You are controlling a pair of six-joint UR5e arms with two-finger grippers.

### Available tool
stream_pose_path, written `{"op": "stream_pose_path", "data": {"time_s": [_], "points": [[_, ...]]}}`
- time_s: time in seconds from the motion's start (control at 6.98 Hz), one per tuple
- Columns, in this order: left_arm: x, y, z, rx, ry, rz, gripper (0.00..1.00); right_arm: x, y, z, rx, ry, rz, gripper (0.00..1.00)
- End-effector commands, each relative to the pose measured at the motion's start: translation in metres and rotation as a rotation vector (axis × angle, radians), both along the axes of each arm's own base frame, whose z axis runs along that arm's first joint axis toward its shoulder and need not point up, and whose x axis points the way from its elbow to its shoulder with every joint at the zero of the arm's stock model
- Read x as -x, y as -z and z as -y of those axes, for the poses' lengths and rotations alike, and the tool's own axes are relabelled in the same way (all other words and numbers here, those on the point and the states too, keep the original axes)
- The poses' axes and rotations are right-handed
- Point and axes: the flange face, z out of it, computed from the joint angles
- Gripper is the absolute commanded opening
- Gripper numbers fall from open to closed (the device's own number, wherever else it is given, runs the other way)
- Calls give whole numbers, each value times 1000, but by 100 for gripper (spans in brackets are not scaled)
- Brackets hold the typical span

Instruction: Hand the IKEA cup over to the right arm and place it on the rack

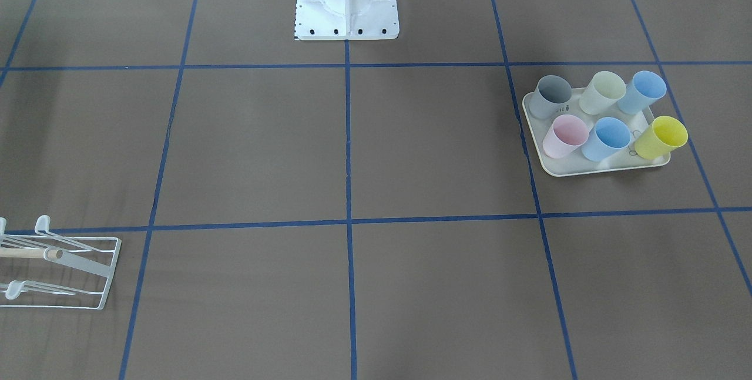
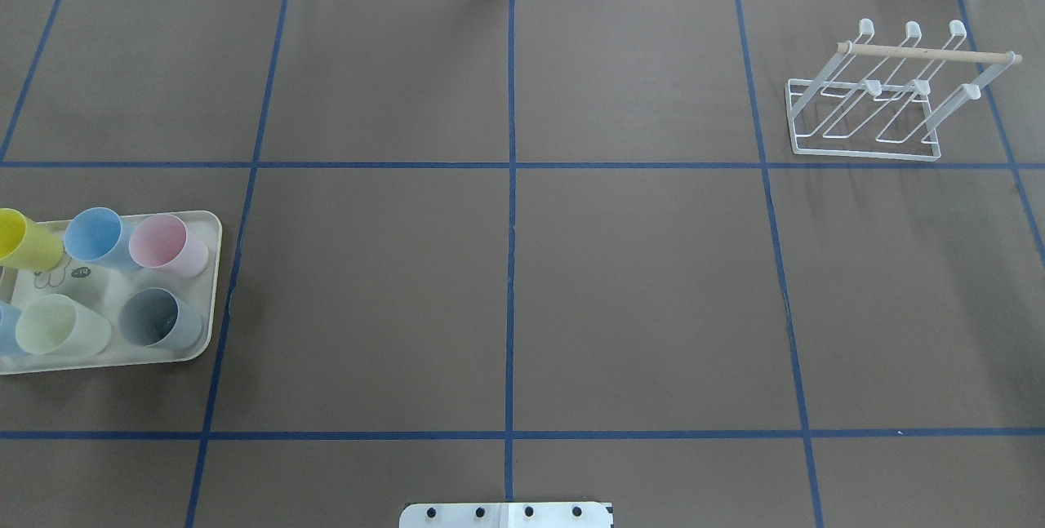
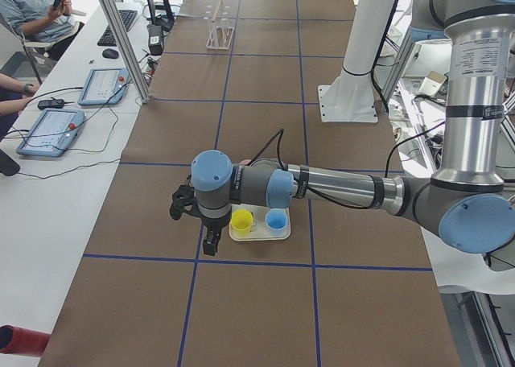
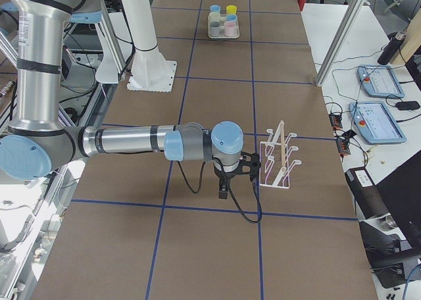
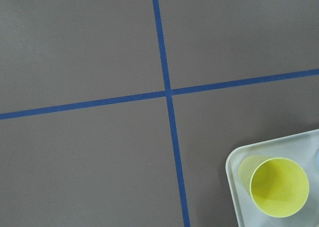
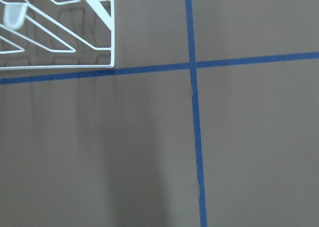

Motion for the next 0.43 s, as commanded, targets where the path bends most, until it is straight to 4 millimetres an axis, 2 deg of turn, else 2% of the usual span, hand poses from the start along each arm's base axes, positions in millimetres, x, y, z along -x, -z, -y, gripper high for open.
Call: {"op": "stream_pose_path", "data": {"time_s": [0.0, 0.14, 0.29], "points": [[-2, 18, 15, -58, -3, -1, 100, 9, 31, 35, -63, 17, 2, 100], [-3, 20, 21, -64, -6, -2, 100, 32, 38, 41, -70, 60, 10, 100], [-25, 19, 22, -60, -48, -3, 100, 42, 49, 44, -93, 78, 38, 100]]}}
